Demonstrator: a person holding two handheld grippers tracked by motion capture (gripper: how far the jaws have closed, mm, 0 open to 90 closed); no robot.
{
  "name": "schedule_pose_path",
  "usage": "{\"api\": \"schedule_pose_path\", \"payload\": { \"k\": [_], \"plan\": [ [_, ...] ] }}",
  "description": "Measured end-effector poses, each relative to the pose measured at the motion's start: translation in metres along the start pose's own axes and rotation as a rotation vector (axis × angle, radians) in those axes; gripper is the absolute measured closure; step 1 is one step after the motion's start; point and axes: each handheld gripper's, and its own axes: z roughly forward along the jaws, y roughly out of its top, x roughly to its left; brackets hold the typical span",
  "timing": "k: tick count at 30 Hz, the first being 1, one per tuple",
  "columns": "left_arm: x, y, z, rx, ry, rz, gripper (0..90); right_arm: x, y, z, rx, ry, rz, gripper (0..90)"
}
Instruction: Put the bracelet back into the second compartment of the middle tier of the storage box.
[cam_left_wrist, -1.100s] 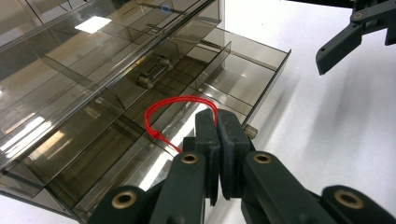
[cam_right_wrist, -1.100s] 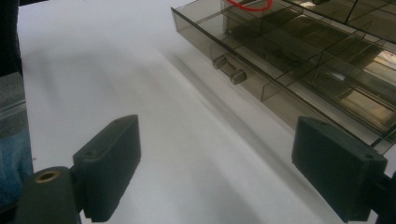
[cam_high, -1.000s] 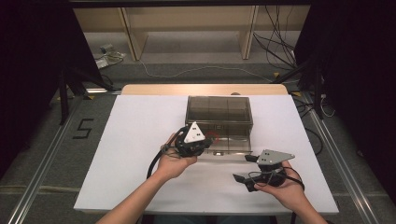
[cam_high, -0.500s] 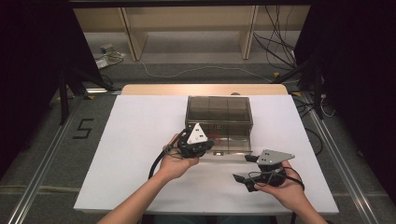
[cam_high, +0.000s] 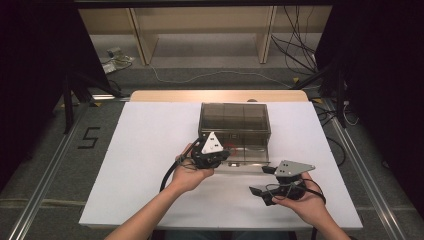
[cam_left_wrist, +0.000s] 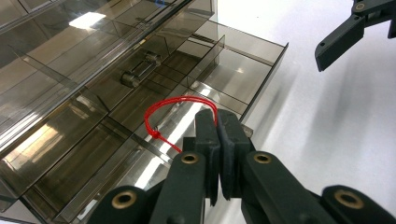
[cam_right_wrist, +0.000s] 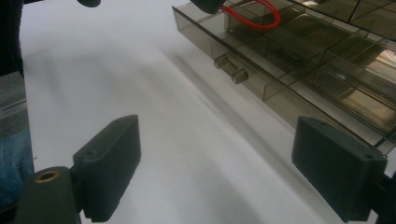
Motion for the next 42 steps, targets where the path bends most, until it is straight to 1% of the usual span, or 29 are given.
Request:
{"api": "schedule_pose_path", "payload": {
  "k": [22, 27, 32, 42],
  "plan": [
    [0.000, 0.001, 0.009, 0.016, -0.009, -0.006, 87.9, 0.000, 0.000, 0.001, 0.002, 0.003, -0.001, 16.3],
    [0.000, 0.002, 0.010, 0.025, -0.007, 0.005, 87.9, 0.000, 0.000, 0.001, 0.002, 0.003, -0.001, 16.3],
    [0.000, 0.002, 0.012, 0.024, -0.006, 0.001, 87.9, 0.000, 0.000, 0.001, 0.002, 0.004, -0.001, 16.3],
    [0.000, 0.004, 0.015, 0.030, -0.006, 0.004, 87.8, 0.000, 0.000, 0.001, 0.002, 0.002, -0.003, 16.3]
  ]
}}
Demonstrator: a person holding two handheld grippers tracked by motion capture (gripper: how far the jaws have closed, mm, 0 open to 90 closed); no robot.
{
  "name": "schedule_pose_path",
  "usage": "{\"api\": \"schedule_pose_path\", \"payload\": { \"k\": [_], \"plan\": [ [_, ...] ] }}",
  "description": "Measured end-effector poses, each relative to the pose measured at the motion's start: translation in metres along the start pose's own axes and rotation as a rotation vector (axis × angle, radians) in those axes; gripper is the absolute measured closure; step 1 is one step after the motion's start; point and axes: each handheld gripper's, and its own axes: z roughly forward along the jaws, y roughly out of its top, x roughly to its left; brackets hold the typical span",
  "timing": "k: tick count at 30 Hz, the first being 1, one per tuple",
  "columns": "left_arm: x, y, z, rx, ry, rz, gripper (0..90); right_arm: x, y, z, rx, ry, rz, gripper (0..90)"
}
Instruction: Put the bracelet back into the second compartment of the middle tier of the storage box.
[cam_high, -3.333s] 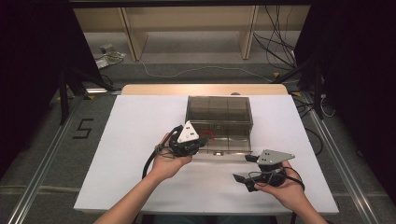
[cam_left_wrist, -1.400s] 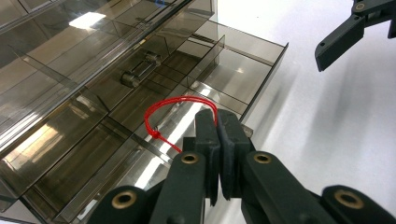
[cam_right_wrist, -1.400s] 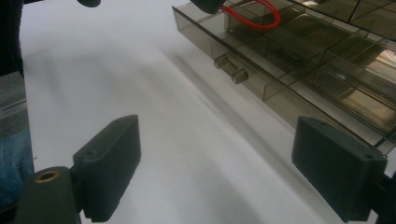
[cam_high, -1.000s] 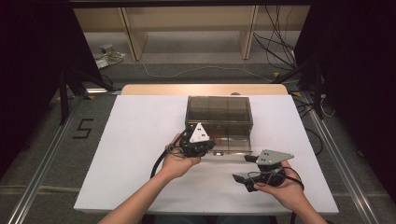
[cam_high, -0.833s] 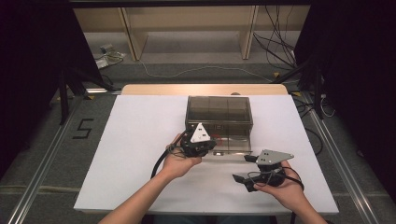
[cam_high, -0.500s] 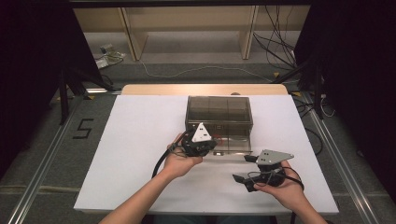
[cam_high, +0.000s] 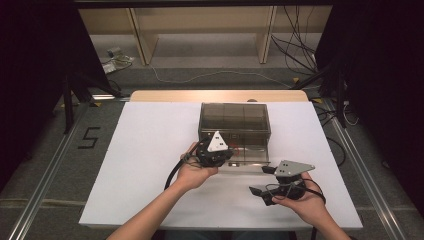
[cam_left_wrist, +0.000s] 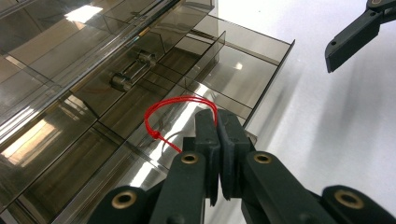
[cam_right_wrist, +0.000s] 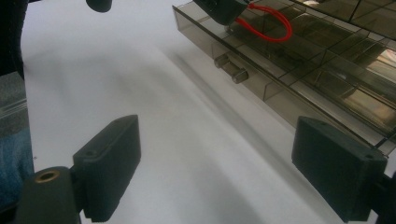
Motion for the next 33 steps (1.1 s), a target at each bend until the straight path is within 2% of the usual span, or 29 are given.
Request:
{"api": "schedule_pose_path", "payload": {
  "k": [15, 33],
  "plan": [
    [-0.0013, 0.0012, 0.0048, 0.018, -0.014, 0.007, 87.8, 0.0006, 0.0001, -0.0007, 0.001, 0.000, 0.004, 16.3],
    [0.0005, 0.0001, 0.0101, 0.023, -0.017, -0.013, 87.7, 0.0006, 0.0000, -0.0008, -0.001, -0.002, 0.001, 16.3]
  ]
}}
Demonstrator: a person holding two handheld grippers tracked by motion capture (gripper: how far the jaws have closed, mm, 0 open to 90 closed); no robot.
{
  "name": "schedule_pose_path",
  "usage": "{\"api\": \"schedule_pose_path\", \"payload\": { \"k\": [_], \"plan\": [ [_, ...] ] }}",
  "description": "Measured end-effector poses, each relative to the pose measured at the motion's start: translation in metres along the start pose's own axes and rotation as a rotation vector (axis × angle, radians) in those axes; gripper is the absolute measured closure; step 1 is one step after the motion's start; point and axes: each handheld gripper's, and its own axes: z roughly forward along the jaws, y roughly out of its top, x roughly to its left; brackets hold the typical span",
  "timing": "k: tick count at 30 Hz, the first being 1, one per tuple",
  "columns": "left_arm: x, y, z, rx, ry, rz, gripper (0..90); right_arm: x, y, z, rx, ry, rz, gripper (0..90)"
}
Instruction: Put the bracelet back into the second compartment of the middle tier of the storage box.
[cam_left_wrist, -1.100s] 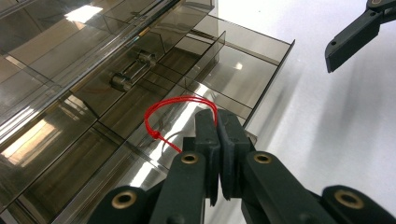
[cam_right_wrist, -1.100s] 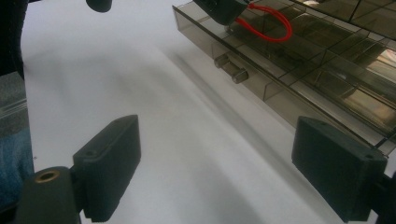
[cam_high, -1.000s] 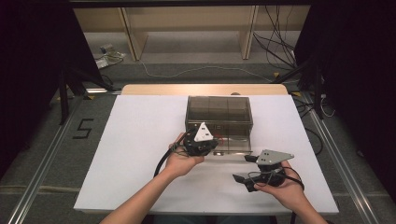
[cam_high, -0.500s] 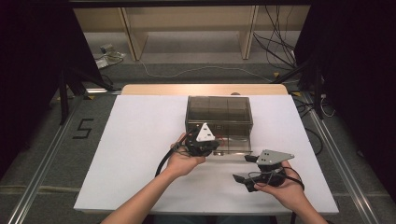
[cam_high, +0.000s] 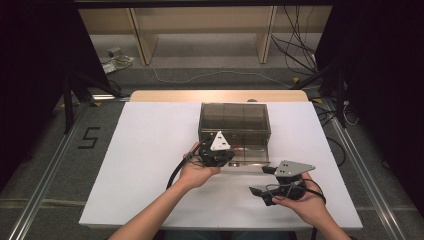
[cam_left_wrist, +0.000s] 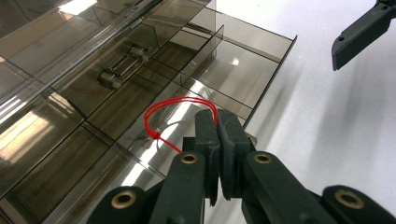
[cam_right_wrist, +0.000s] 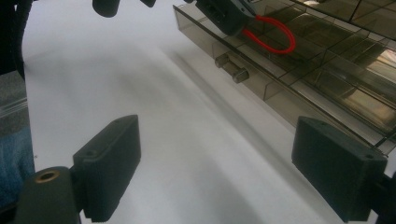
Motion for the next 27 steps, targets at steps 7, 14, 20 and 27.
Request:
{"api": "schedule_pose_path", "payload": {
  "k": [7, 14, 20, 27],
  "plan": [
    [0.0011, 0.0002, 0.0021, 0.002, 0.001, -0.004, 87.7, -0.0001, -0.0001, -0.0003, 0.000, 0.001, 0.002, 16.3],
    [0.0008, 0.0004, 0.0045, 0.009, -0.001, 0.000, 87.6, 0.0001, 0.0000, -0.0003, 0.000, 0.001, 0.001, 16.3],
    [0.0009, 0.0009, 0.0060, 0.003, 0.002, -0.007, 87.6, 0.0001, -0.0001, -0.0003, 0.000, 0.002, 0.000, 16.3],
    [0.0011, 0.0016, 0.0083, 0.007, -0.002, -0.010, 87.6, 0.0001, 0.0000, -0.0006, 0.000, 0.001, 0.001, 16.3]
  ]
}}
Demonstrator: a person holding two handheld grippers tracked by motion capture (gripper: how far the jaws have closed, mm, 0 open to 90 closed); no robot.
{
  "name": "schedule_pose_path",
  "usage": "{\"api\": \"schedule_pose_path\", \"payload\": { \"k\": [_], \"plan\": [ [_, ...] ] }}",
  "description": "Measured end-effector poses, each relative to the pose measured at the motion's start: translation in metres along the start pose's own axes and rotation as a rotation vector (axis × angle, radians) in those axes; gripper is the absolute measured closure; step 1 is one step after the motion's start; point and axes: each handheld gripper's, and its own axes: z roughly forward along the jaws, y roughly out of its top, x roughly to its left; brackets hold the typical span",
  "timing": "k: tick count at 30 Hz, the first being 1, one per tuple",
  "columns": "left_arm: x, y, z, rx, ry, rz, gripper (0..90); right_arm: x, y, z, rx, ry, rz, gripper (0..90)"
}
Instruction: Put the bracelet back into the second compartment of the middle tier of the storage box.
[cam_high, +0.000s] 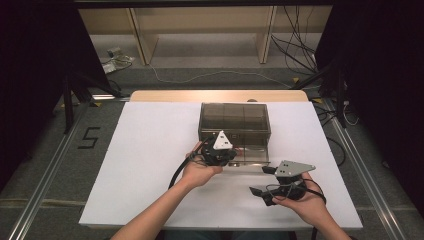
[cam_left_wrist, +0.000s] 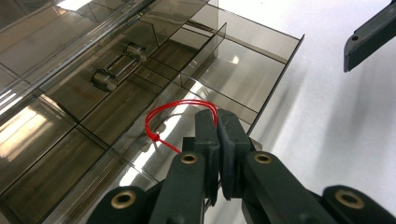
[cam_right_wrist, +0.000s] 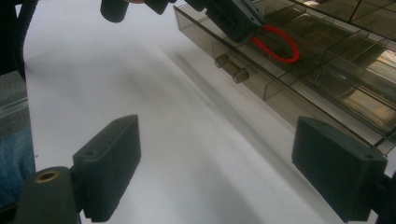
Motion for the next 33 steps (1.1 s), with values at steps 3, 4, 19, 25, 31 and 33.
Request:
{"api": "schedule_pose_path", "payload": {
  "k": [3, 4, 19, 25, 31, 33],
  "plan": [
    [0.0002, 0.0003, 0.0009, 0.002, 0.000, 0.000, 87.6, -0.0001, -0.0001, 0.0000, 0.002, 0.001, -0.005, 16.3],
    [0.0002, 0.0004, 0.0011, 0.002, 0.000, -0.001, 87.6, -0.0002, -0.0001, 0.0001, 0.001, 0.002, -0.006, 16.3],
    [0.0006, 0.0028, 0.0040, 0.004, -0.001, -0.004, 87.6, -0.0001, 0.0000, 0.0004, 0.000, 0.002, -0.001, 16.3],
    [0.0015, 0.0022, 0.0057, 0.011, 0.000, -0.009, 87.5, 0.0004, 0.0000, 0.0009, 0.003, 0.004, 0.000, 16.3],
    [0.0020, 0.0014, 0.0079, 0.020, 0.002, -0.009, 87.4, 0.0004, -0.0001, 0.0013, 0.005, 0.006, 0.000, 16.3],
    [0.0024, 0.0014, 0.0085, 0.021, 0.001, -0.009, 87.4, 0.0004, -0.0001, 0.0013, 0.004, 0.007, 0.000, 16.3]
  ]
}}
